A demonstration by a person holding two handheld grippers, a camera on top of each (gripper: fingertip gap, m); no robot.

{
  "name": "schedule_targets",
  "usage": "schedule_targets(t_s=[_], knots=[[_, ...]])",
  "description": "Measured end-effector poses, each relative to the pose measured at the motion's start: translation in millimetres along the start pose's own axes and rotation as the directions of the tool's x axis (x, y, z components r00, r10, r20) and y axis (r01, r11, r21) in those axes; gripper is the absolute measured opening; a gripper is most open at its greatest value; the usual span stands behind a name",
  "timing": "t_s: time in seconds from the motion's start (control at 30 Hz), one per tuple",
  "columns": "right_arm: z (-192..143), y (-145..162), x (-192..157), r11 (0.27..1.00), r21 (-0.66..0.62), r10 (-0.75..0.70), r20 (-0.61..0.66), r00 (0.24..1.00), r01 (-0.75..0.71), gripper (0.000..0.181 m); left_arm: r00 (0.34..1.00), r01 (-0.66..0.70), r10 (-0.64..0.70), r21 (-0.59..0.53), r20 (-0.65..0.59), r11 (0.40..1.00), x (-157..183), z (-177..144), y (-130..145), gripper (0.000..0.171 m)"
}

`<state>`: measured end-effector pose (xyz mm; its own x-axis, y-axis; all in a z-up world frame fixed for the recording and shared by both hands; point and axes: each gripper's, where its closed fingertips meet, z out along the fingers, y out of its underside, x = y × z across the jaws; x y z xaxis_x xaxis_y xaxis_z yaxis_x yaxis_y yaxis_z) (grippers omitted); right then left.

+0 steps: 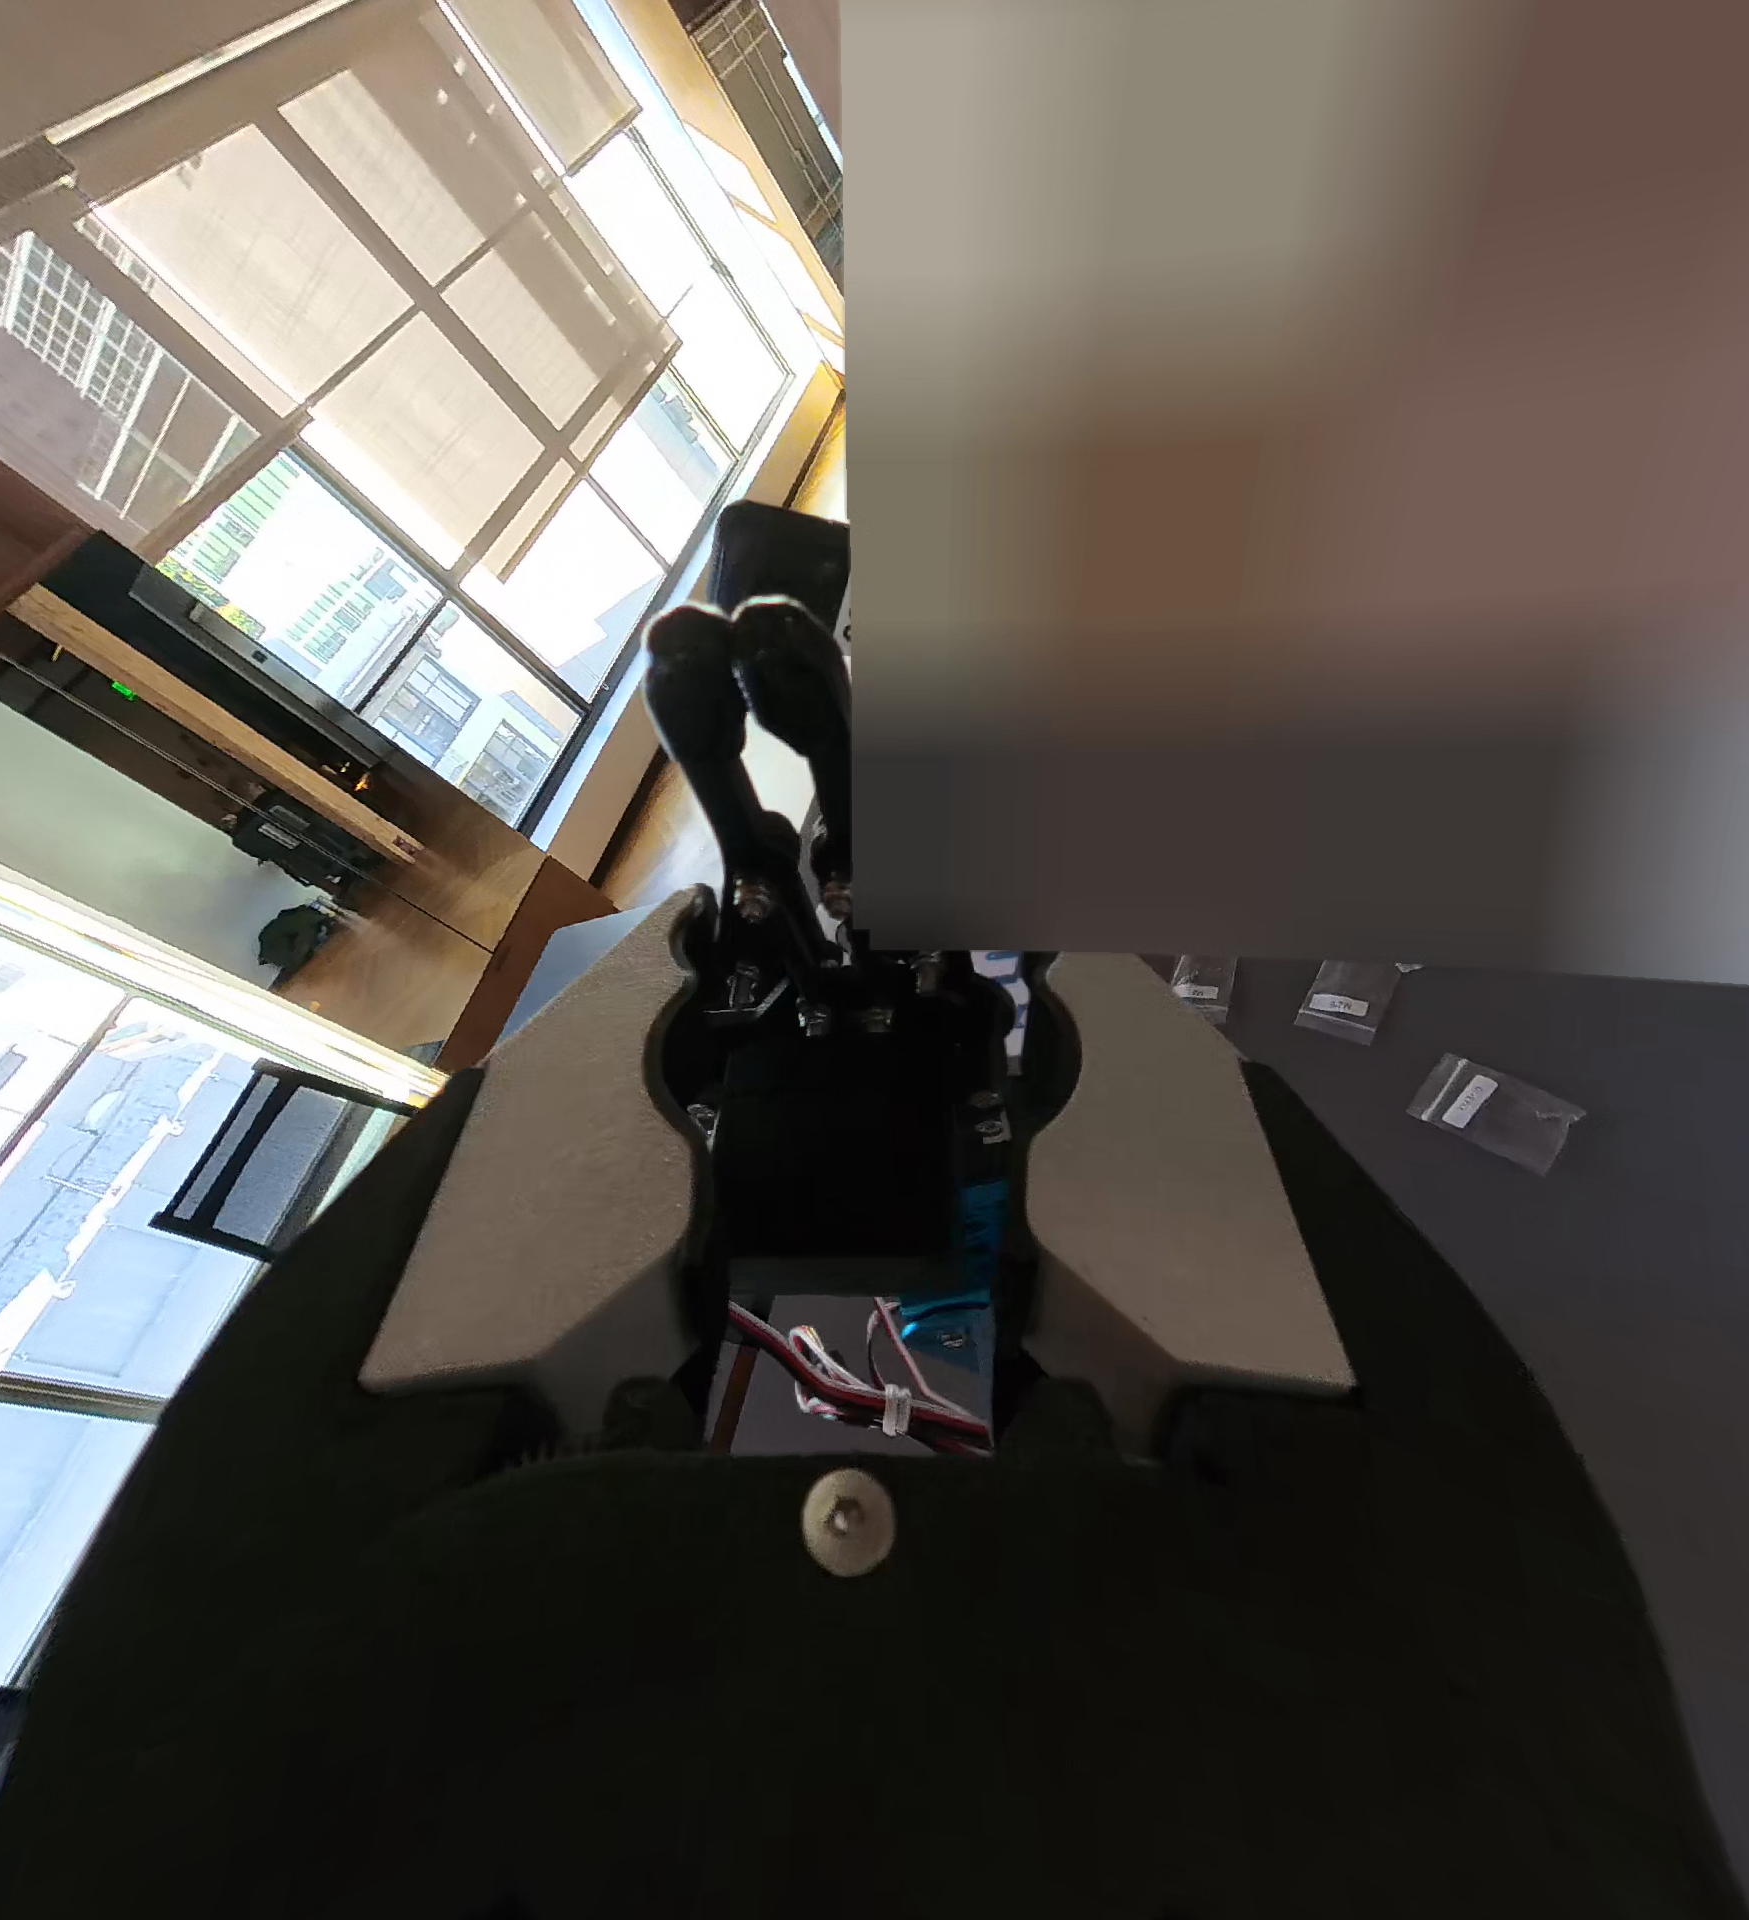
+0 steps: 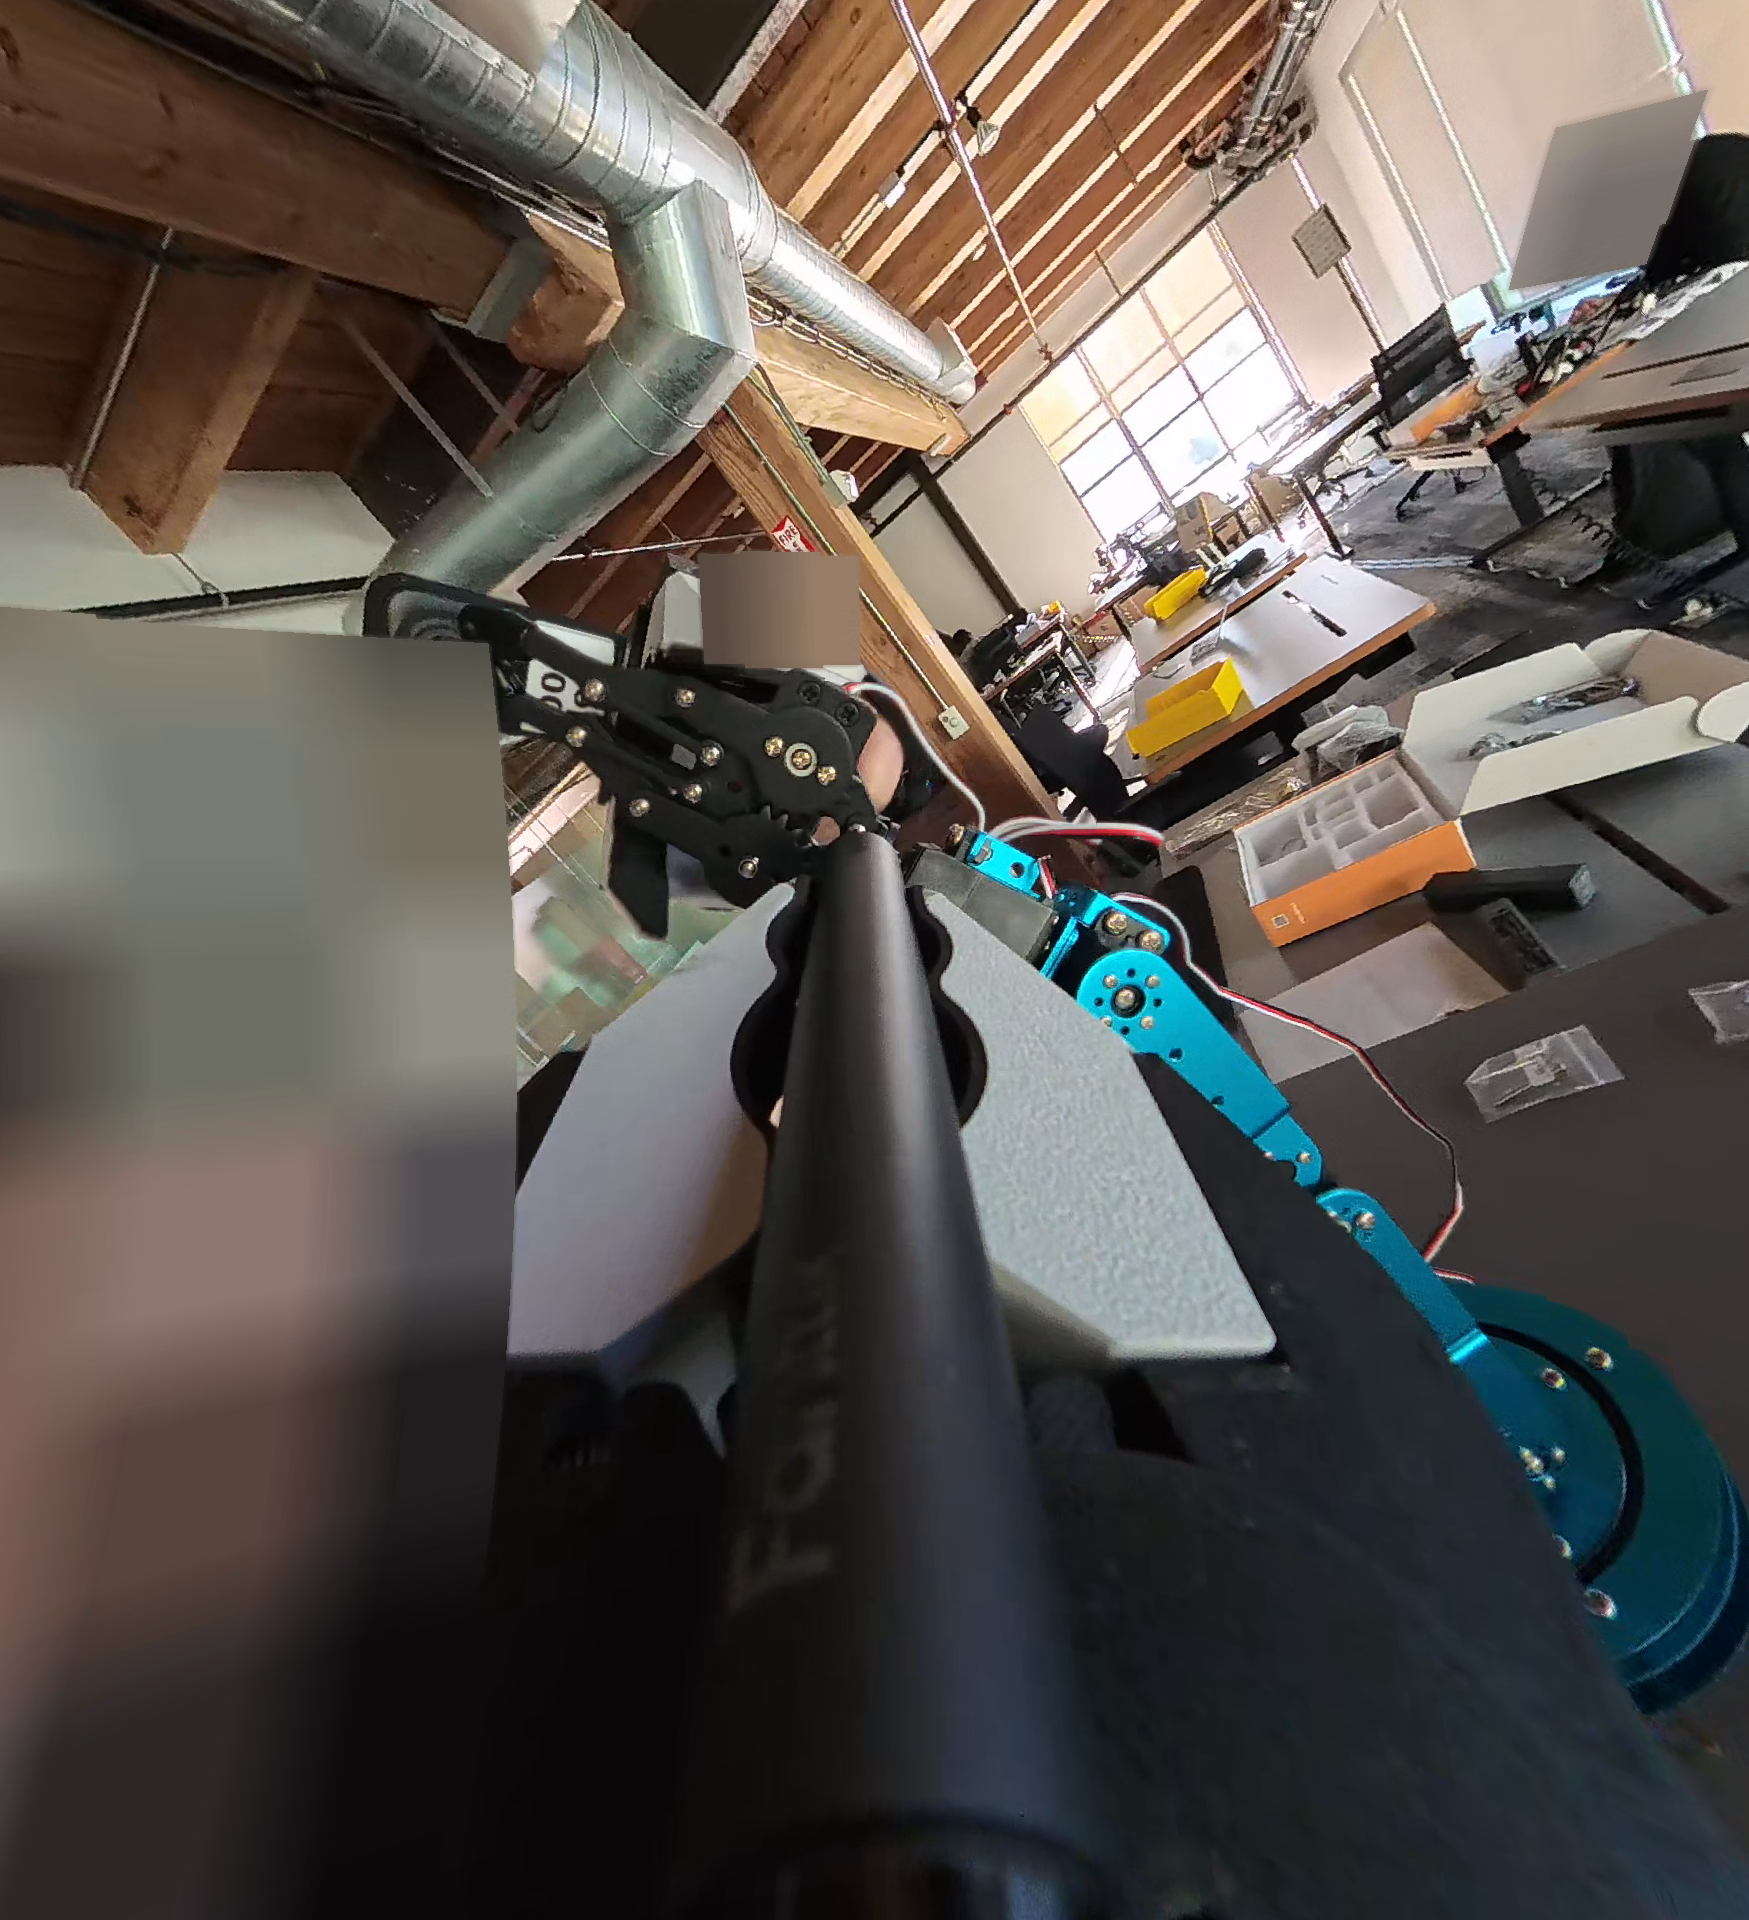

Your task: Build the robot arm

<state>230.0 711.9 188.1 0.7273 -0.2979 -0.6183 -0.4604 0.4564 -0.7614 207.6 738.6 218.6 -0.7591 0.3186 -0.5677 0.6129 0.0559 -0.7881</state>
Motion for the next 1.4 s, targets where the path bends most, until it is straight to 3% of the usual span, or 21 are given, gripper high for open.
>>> schedule_targets(t_s=[0.03,0.13,0.27,0.37,0.47,0.53,0.67,0.87,1.0,1.13,1.33,1.4], knots=[[0.0,-0.6,0.3,1.000,0.000,-0.003,-0.006,1.000,0.003,0.017,1.000,0.012,-0.012,0.003,0.002,1.000,0.6,-1.4,-0.4,0.062],[-0.6,-1.9,0.3,1.000,-0.002,-0.031,-0.031,0.999,0.031,0.017,0.998,0.040,-0.042,0.034,0.056,0.999,-1.7,-14.0,-2.1,0.075],[0.3,-1.1,-0.8,1.000,-0.007,-0.024,-0.038,0.999,0.024,0.017,0.972,0.021,-0.039,0.081,0.233,0.996,-7.8,-39.9,-1.5,0.076],[1.2,-0.5,-1.1,0.999,-0.001,-0.035,-0.055,0.998,0.035,0.017,0.936,0.009,-0.049,0.116,0.348,0.993,-0.2,-57.2,-8.1,0.067],[1.5,-0.2,-1.7,0.999,0.001,-0.047,-0.070,0.996,0.047,0.017,0.878,-0.161,0.148,-0.011,0.456,0.987,22.2,-60.0,-15.9,0.047],[1.4,-0.3,-1.6,0.999,0.001,-0.047,-0.073,0.996,0.047,0.017,0.846,-0.264,0.298,-0.138,0.442,0.955,38.0,-46.3,-16.9,0.034],[2.1,-0.7,-1.1,0.998,-0.002,-0.065,-0.083,0.994,0.065,0.016,0.800,-0.362,0.490,-0.372,0.346,0.855,40.2,-7.4,-7.2,0.040],[3.2,-1.6,-0.9,0.996,-0.009,-0.094,-0.097,0.991,0.093,0.017,0.614,-0.488,0.757,-0.648,0.222,0.585,8.6,27.6,10.3,0.041],[4.1,-3.6,0.5,0.994,-0.003,-0.110,-0.113,0.988,0.110,0.017,0.560,-0.473,0.811,-0.737,0.172,0.483,-3.9,33.5,16.6,0.040],[5.5,-2.7,-0.7,0.993,-0.011,-0.118,-0.112,0.987,0.118,0.017,0.585,-0.457,0.802,-0.768,0.119,0.448,4.3,40.4,21.5,0.032],[4.7,-2.0,-2.0,0.988,-0.015,-0.151,-0.125,0.981,0.151,0.017,0.548,-0.372,0.831,-0.862,0.096,0.344,-14.9,38.1,29.0,0.033],[3.5,-3.2,-2.1,0.985,-0.014,-0.173,-0.141,0.975,0.173,0.017,0.569,-0.373,0.819,-0.864,0.073,0.336,-13.3,41.1,34.1,0.020]])
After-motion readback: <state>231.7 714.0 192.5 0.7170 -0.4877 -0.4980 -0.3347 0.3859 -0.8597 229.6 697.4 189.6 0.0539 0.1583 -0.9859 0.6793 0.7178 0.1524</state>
